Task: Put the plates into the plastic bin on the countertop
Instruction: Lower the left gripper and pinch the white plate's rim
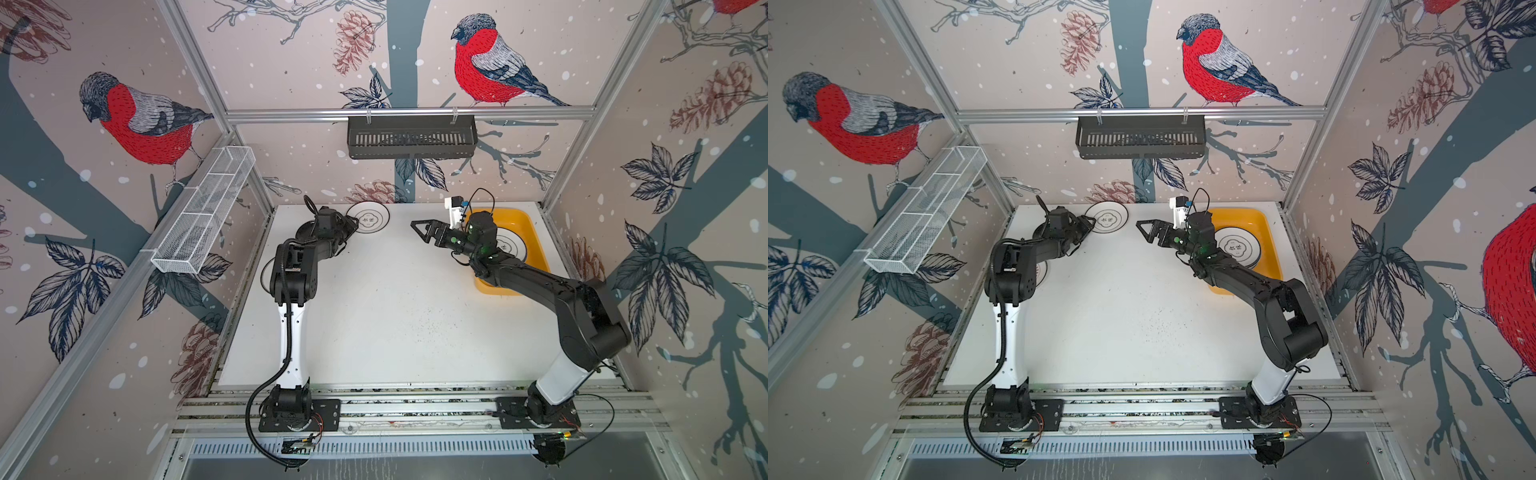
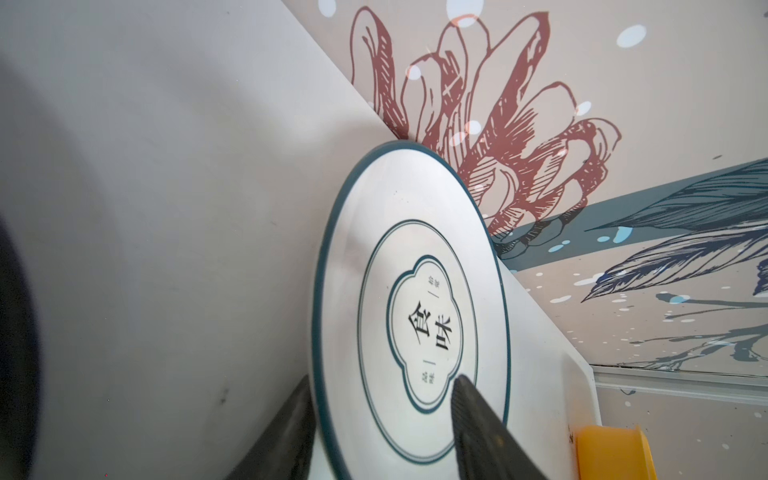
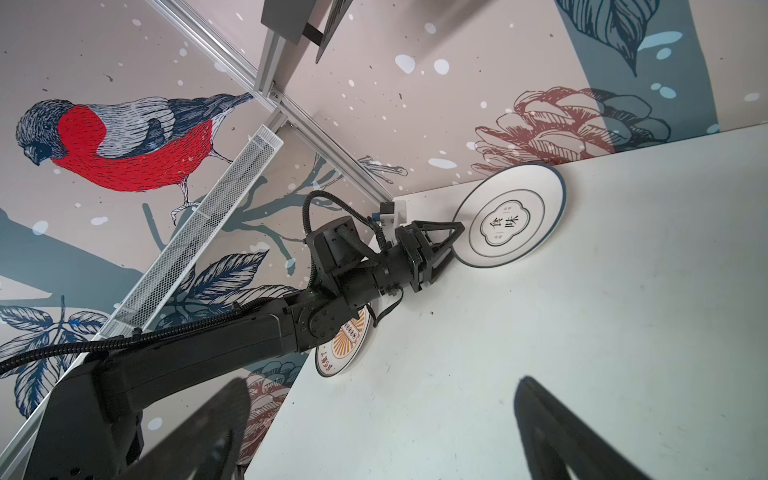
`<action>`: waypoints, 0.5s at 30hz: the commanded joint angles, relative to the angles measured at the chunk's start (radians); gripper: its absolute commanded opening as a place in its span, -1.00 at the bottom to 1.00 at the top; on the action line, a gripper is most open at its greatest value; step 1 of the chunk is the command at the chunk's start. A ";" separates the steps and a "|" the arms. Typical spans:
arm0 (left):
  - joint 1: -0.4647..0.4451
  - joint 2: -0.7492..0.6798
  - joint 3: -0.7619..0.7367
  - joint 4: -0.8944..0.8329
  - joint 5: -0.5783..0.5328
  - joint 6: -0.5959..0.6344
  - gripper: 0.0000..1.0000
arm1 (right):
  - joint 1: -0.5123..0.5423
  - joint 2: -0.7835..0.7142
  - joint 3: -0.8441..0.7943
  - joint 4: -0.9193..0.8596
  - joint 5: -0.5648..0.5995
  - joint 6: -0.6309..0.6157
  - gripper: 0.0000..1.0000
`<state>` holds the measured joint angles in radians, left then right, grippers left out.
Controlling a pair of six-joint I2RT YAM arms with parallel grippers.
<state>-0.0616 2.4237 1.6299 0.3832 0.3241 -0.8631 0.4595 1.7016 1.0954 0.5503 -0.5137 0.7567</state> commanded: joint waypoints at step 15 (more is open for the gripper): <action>0.000 -0.003 -0.036 -0.062 -0.008 -0.032 -0.78 | -0.007 0.017 0.043 -0.035 0.029 -0.026 0.99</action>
<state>-0.0616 2.4256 1.6043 0.3882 0.3130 -0.8940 0.4515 1.7145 1.1290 0.5091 -0.4953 0.7513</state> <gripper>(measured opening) 0.120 0.995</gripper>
